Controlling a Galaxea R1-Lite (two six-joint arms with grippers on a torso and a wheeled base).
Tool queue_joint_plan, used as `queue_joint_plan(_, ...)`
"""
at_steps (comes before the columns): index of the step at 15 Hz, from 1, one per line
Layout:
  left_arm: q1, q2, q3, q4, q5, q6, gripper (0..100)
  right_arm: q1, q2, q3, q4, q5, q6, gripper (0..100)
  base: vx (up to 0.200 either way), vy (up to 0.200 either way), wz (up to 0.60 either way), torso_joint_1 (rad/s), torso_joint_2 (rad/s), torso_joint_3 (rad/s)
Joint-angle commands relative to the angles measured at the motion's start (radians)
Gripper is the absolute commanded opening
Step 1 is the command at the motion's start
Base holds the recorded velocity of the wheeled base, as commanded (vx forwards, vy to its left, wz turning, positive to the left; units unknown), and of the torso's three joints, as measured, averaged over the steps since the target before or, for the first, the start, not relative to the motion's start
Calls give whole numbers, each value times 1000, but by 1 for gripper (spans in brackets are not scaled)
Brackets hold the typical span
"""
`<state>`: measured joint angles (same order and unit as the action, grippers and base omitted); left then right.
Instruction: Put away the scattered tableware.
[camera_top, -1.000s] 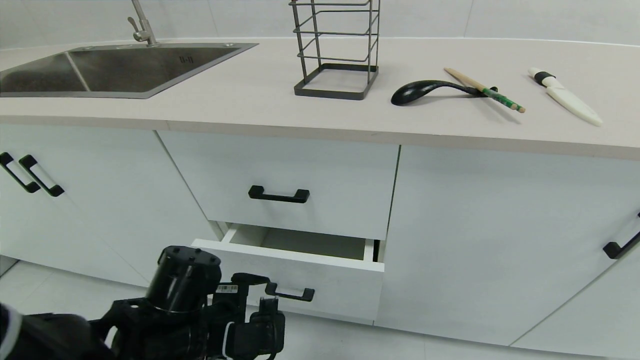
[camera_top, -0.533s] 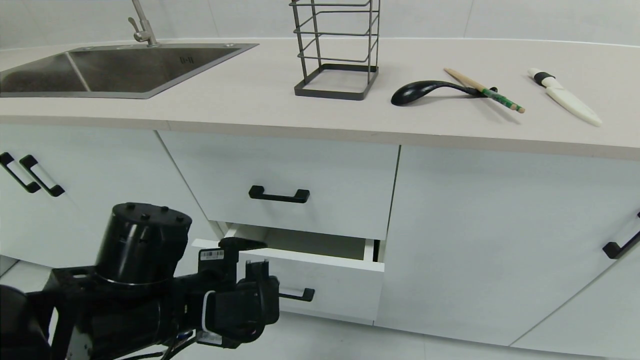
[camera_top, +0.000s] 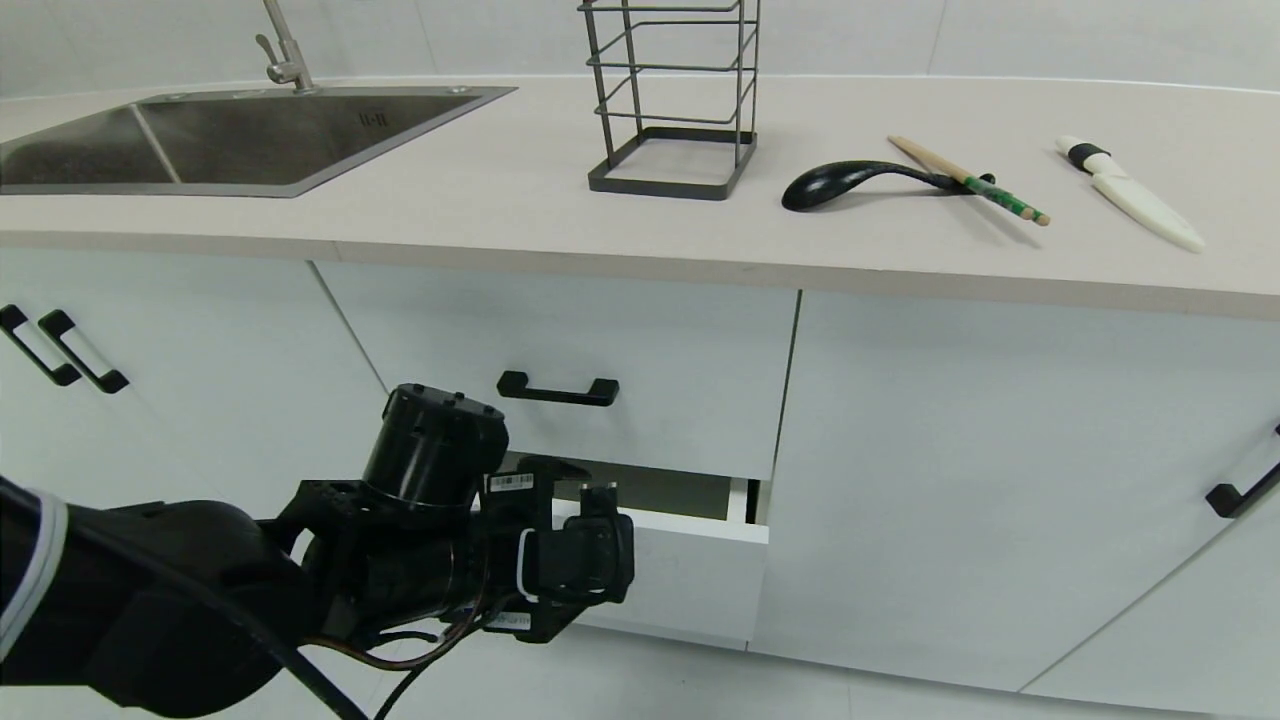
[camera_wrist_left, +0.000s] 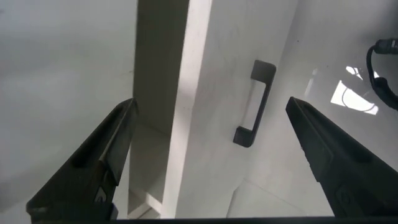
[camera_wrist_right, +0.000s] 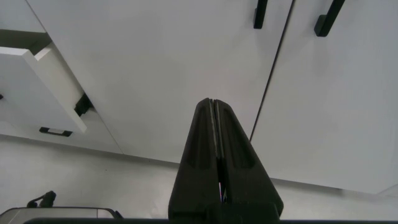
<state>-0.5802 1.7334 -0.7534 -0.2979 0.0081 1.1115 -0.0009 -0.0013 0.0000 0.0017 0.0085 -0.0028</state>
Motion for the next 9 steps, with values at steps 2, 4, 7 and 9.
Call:
queue_joint_plan(2, 7, 49, -3, -20, -2, -1, 100, -1, 1, 0, 0, 1, 0, 0, 0, 0, 0, 0, 0, 0)
queue_joint_plan(4, 8, 103, -1, -69, -14, -1, 100, 1, 1, 0, 0, 1, 0, 0, 0, 0, 0, 0, 0, 0)
queue_joint_plan(7, 10, 160, -1, -124, -14, -2, 100, 1, 1, 0, 0, 1, 0, 0, 0, 0, 0, 0, 0, 0)
queue_joint_plan(9, 10, 195, -3, -155, -19, -2, 100, 1, 1, 0, 0, 1, 0, 0, 0, 0, 0, 0, 0, 0)
